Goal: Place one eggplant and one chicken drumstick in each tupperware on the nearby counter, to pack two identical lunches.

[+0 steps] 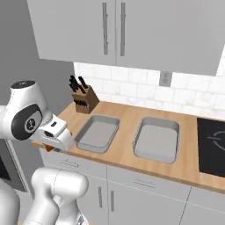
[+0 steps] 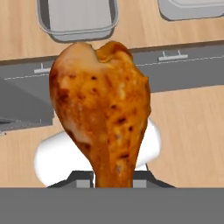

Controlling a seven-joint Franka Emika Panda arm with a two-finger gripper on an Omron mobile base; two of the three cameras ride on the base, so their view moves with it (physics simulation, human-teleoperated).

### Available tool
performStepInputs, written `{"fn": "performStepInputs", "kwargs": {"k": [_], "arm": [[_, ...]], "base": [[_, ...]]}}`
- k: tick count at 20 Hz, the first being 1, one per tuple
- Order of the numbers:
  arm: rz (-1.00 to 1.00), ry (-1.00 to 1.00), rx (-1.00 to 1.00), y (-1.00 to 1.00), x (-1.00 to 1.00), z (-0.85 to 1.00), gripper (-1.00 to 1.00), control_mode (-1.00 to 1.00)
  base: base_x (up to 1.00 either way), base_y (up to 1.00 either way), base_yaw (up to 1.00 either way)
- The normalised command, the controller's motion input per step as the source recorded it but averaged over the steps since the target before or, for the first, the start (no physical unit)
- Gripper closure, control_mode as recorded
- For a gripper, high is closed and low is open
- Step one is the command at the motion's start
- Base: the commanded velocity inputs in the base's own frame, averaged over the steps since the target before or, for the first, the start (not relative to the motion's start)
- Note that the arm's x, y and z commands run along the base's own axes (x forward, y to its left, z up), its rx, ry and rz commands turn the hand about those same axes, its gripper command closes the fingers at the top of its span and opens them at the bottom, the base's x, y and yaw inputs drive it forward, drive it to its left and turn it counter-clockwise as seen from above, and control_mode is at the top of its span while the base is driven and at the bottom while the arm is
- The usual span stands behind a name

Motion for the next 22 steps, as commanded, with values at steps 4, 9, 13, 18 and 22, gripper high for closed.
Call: {"fn": "performStepInputs", "kwargs": {"k": [4,9,13,18,22], "arm": [[0.00,0.00,0.00,0.00,0.00,0.00,1.00,1.00],[0.00,0.00,0.00,0.00,0.00,0.00,1.00,1.00],[0.00,0.00,0.00,0.00,0.00,0.00,1.00,1.00],[0.00,0.01,0.00,0.00,0.16,-0.08,1.00,-1.00],[0.11,0.06,0.02,0.08,1.00,-0.70,1.00,-1.00]], "base": [[0.91,-0.03,0.07],[0.35,0.00,0.06],[0.00,0.00,0.00],[0.13,0.00,0.00],[0.00,0.00,0.00]]}}
